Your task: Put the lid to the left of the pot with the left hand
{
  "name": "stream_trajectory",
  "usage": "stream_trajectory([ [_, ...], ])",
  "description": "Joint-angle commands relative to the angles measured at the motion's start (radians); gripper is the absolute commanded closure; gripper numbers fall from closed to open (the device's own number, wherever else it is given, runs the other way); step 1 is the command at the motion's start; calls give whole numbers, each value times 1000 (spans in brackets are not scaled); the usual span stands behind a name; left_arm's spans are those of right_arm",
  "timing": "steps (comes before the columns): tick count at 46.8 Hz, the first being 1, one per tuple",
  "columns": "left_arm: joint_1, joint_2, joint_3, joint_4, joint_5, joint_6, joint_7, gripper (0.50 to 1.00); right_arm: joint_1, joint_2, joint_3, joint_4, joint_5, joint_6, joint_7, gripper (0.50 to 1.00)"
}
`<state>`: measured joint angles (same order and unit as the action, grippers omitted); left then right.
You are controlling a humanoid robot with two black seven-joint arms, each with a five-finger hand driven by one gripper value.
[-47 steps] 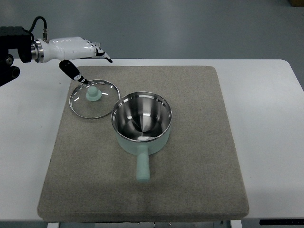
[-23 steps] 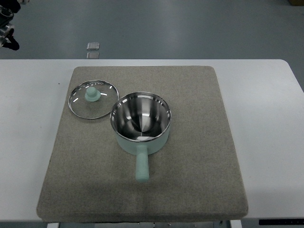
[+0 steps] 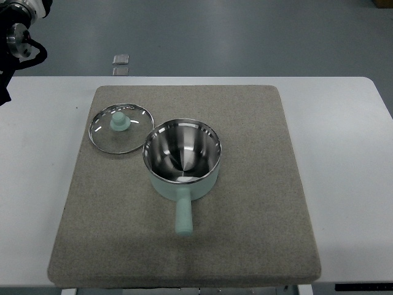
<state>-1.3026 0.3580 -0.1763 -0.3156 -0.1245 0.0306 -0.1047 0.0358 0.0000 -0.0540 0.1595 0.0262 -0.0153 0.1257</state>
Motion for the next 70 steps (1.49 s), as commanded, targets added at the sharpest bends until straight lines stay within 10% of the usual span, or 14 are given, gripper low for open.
stream_trajectory([
  [1, 17, -4, -21, 1, -41, -1, 14, 510, -1, 0, -1, 0, 0, 0, 0, 576],
  [33, 221, -68, -417, 49, -46, -305, -46, 508, -1, 0, -1, 0, 0, 0, 0, 576],
  [70, 264, -110, -430, 59, -43, -330, -75, 508, -1, 0, 0, 0, 0, 0, 0, 576],
])
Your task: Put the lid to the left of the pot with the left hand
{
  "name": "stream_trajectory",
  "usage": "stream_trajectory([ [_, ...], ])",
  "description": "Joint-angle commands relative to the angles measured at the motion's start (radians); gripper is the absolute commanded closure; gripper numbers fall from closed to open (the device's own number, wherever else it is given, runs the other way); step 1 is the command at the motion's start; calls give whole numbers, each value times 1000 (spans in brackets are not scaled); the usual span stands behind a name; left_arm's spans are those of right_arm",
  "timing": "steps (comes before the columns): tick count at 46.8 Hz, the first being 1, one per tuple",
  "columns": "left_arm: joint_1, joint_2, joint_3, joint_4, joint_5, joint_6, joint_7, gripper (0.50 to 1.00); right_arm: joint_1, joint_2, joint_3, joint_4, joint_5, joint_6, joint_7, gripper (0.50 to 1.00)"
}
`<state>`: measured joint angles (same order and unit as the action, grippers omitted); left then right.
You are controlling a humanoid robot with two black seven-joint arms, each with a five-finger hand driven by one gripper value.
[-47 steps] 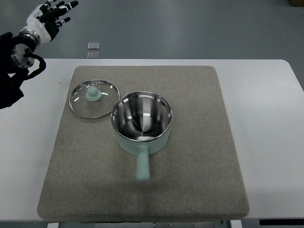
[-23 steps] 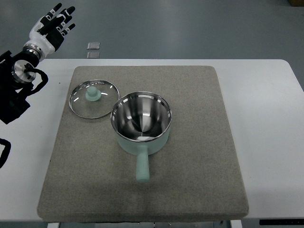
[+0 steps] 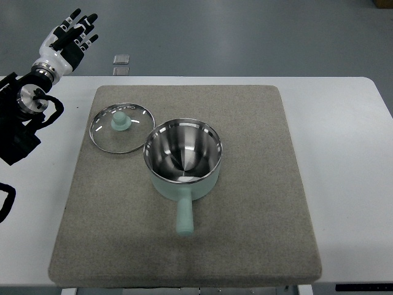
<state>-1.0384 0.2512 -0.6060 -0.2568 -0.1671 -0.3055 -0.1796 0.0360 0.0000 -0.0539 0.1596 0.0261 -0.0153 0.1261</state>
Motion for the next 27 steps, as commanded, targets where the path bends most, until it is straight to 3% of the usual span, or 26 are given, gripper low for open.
stream_trajectory([
  [1, 0, -4, 0, 1, 0, 8, 0, 508, -1, 0, -1, 0, 0, 0, 0, 576],
  [27, 15, -18, 5, 1, 3, 9, 0, 508, 1, 0, -3, 0, -2, 6, 0, 576],
])
